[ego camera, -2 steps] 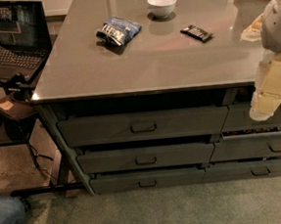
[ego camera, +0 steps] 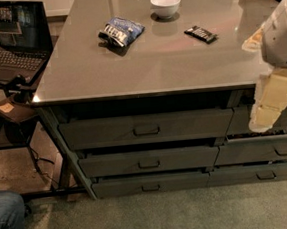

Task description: Open bottom drawer

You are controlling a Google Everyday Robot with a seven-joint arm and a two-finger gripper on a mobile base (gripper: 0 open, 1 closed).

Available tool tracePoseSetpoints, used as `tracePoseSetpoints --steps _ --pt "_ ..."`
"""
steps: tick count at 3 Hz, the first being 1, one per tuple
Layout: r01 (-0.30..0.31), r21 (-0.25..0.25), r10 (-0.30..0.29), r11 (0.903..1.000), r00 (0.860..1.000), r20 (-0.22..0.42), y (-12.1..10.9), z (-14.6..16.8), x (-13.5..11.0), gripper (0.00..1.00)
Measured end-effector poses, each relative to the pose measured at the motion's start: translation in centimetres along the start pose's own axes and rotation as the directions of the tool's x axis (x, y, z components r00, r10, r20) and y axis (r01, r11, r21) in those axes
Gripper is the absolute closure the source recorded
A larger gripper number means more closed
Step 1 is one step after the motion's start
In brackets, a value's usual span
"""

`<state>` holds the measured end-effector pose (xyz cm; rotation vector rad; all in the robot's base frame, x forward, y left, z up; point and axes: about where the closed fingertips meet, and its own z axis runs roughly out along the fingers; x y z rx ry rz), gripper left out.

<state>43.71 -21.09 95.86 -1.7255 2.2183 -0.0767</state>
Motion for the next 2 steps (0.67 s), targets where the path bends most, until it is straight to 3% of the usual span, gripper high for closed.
tracePoseSetpoints --steps 1,2 --pt "0.011 -0.039 -0.008 0.9992 0.996 0.085 2.8 4.4 -1.9 0.00" --pt "0.031 -0.152 0.005 0.9879 0.973 0.229 7.6 12.4 -5.7 0.00"
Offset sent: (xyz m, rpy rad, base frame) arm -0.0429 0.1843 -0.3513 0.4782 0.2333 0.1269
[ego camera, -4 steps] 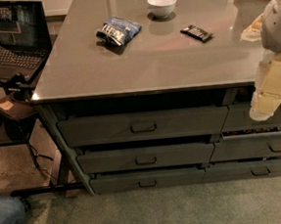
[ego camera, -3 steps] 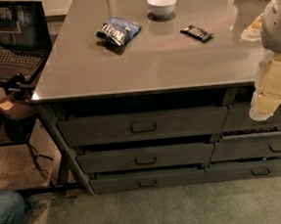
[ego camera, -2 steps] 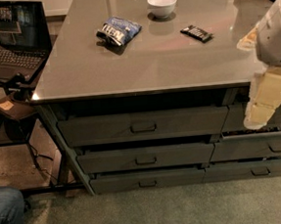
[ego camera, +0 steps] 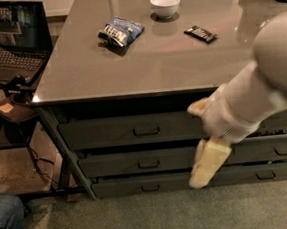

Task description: Open bottom drawer

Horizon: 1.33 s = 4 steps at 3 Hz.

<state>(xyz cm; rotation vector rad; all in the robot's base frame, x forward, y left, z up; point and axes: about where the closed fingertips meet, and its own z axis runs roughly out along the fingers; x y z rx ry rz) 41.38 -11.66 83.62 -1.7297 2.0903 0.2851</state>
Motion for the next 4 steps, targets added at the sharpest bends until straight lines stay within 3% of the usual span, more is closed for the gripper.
tracePoseSetpoints --steps 1,2,3,4 --pt "-0.032 -0.162 0.047 0.9863 0.995 0.090 3.9 11.7 -0.6 0.00" --pt "-0.076 -0.265 0.114 0.9612 0.985 0.131 6.9 21.3 0.1 0.00" --pt "-0.107 -0.234 0.149 0.9662 0.975 0.168 5.6 23.2 0.1 0.00" --pt "-0.105 -0.231 0.146 0.9672 0.975 0.167 5.6 23.1 0.0 0.00"
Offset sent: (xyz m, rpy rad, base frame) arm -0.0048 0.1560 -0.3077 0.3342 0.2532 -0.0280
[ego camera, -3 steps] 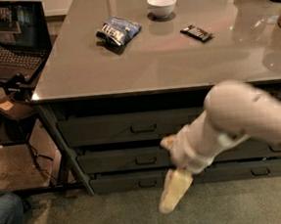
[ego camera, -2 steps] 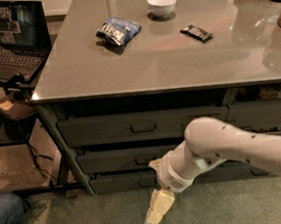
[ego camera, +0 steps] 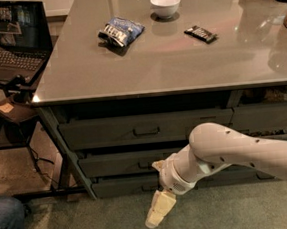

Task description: Open bottom drawer

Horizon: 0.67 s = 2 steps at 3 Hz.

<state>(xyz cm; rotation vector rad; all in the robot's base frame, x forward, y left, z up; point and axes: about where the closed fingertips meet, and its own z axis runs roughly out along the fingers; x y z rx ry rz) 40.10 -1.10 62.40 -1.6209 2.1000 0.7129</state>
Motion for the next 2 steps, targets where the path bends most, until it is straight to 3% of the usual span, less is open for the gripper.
tracePoseSetpoints --steps 1,2 --pt "-0.070 0.058 0.071 0.9959 0.997 -0.017 -1.7 1.4 2.7 0.00" --pt "-0.214 0.188 0.225 0.9585 0.974 -0.037 -4.9 3.1 9.0 0.00"
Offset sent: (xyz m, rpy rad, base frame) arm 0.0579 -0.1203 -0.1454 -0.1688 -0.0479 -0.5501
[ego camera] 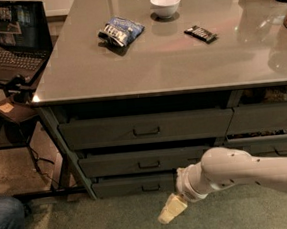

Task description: Open bottom drawer

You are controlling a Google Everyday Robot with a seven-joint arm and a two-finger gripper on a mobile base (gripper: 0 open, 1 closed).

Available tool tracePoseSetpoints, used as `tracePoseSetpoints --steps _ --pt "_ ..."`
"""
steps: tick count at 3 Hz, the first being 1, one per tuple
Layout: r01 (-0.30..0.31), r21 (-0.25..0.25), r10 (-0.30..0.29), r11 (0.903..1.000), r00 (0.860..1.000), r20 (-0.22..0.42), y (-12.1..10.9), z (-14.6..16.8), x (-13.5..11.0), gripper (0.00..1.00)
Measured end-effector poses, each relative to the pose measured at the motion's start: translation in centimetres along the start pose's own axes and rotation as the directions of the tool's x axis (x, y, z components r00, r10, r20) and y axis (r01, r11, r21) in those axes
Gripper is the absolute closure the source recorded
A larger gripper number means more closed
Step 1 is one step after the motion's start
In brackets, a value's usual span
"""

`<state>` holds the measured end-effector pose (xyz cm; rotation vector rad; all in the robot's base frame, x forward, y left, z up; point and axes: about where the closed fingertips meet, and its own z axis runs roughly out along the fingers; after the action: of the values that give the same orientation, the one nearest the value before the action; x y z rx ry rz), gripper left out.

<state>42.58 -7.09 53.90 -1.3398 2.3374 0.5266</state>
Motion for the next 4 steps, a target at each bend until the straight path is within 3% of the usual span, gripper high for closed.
tracePoseSetpoints --steps 1,2,3,4 --pt "-0.037 0.071 0.033 0.9968 0.998 0.044 -2.0 -0.3 -0.6 0.00" --pt "-0.034 0.070 0.031 0.9970 0.999 0.044 -2.0 -0.2 -0.7 0.00" --pt "-0.044 0.090 0.040 0.9949 0.998 0.047 -2.1 1.9 1.1 0.00" --pt "-0.077 0.069 0.082 0.9946 0.995 -0.063 0.3 7.7 9.2 0.00"
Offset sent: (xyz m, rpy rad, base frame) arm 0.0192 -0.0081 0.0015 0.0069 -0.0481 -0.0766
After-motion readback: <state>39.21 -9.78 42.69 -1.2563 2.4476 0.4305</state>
